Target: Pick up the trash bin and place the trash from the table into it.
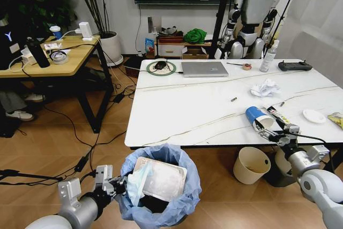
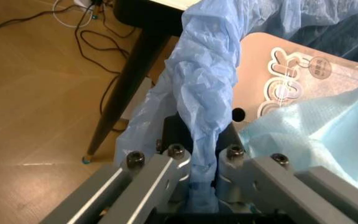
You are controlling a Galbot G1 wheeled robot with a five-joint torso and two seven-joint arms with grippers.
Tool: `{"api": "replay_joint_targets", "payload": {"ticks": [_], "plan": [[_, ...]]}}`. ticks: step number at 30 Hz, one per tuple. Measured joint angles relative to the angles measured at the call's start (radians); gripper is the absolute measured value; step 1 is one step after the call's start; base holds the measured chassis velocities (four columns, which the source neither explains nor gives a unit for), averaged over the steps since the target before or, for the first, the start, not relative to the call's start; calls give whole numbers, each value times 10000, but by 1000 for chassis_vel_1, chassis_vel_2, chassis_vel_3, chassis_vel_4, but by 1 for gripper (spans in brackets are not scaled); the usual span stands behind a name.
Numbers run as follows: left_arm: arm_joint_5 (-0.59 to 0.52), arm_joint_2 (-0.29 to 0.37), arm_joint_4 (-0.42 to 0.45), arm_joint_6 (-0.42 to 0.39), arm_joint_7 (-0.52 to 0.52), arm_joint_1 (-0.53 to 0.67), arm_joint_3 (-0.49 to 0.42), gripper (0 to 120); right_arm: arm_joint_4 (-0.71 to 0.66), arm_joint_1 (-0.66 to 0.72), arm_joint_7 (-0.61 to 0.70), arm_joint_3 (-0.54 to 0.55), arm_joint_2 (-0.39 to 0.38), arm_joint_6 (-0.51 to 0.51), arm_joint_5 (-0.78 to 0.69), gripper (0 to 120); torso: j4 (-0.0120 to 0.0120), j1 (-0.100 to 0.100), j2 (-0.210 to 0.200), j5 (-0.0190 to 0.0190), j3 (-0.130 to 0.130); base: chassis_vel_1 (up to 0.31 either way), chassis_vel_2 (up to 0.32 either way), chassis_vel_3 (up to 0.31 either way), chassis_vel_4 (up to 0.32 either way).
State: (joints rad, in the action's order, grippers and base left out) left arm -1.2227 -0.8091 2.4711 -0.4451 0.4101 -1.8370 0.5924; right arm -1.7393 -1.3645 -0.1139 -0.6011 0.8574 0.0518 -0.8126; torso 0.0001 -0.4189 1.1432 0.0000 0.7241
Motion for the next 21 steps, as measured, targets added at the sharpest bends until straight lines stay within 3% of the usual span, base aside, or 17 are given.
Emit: {"api": "replay_joint_targets", "payload": {"ticks": [11,15,21], "plan": [[85,-18,68,6,3,-68,7,0,-249,-429,311,-507,-103,39,282,100,-2,0,0,2,0,0,0,0,0],[102,15,66,9,-6,-10,-25,0,-979,-1164,384,-1254,-236,5,-68,100,-1,0,0,-2,-1,0,0,0,0],[106,42,96,15,-12,-51,14,0,-1940,-2116,83,-1382,-110,116,-274,100,-3,1,-1,-3,-1,0,0,0,0]]}}
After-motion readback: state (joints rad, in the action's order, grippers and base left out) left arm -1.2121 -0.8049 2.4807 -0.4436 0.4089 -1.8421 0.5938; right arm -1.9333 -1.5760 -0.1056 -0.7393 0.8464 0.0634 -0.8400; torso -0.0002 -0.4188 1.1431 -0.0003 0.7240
